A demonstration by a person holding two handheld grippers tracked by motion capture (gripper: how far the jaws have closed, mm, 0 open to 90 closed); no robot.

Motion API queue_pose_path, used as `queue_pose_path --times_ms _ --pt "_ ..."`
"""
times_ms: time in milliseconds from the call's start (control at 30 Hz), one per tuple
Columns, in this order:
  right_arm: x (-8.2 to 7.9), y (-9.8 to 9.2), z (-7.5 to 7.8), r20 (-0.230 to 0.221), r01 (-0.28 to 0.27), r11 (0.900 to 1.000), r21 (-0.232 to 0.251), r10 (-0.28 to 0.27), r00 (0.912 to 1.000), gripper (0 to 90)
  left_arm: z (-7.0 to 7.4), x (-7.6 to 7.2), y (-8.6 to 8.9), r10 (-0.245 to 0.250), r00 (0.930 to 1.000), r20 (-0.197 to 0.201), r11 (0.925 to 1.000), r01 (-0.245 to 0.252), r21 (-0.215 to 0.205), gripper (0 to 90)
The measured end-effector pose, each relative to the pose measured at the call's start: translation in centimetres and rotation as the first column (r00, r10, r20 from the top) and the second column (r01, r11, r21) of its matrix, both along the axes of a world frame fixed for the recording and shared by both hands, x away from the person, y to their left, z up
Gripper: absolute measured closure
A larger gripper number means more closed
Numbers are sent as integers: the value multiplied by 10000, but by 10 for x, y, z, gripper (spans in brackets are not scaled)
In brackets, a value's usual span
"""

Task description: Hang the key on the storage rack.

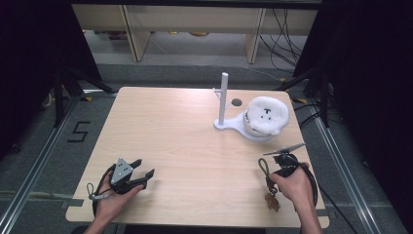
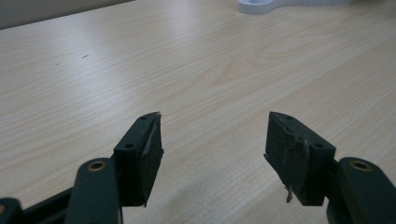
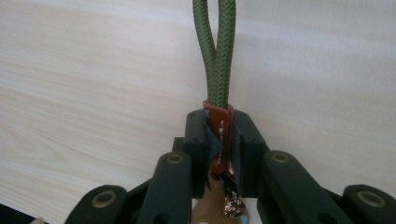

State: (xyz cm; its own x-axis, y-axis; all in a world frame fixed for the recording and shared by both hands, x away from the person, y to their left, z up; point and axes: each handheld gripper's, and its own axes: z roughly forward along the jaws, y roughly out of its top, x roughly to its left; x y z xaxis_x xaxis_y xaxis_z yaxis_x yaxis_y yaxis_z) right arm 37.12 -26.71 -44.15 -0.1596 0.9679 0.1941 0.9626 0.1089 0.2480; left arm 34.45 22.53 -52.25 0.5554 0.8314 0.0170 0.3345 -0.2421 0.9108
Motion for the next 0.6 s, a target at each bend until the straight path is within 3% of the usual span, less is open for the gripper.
queue_pose_path --times_ms 33,67,167,333,400,433,467,500,567,600 --pt "0 3 3 -110 161 9998 87 -160 9998 791 0 0 0 -9 10000 10 10000 9 10 356" --pt "0 7 7 92 306 9994 159 -307 9995 792 0 0 0 -6 10000 7 10000 6 6 356" --pt "2 10 12 618 -259 9994 231 245 9978 791 0 0 0 -6 10000 17 10000 6 -16 356" --pt "3 24 22 1161 -314 9982 514 252 9929 792 0 0 1 6 10000 7 10000 -6 -36 355" --pt "3 28 25 1518 -693 9945 783 568 9868 792 0 0 1 5 10000 13 10000 -5 -33 355" --pt "4 32 27 1512 -420 9952 885 283 9881 792 0 0 1 2 10000 15 10000 -2 -29 355" --pt "4 33 27 1765 -583 9948 829 429 9834 791 0 0 1 5 10000 16 10000 -5 -41 355" --pt "4 32 28 2190 -1022 9905 920 800 9724 792 0 0 1 7 10000 14 10000 -7 -48 355" --pt "7 33 28 3069 -1692 9812 929 1334 9424 791 0 0 1 10 10000 13 10000 -10 -51 355" --pt "7 33 28 3069 -1692 9812 929 1334 9424 791 0 0 1 14 10000 13 10000 -14 -54 355"
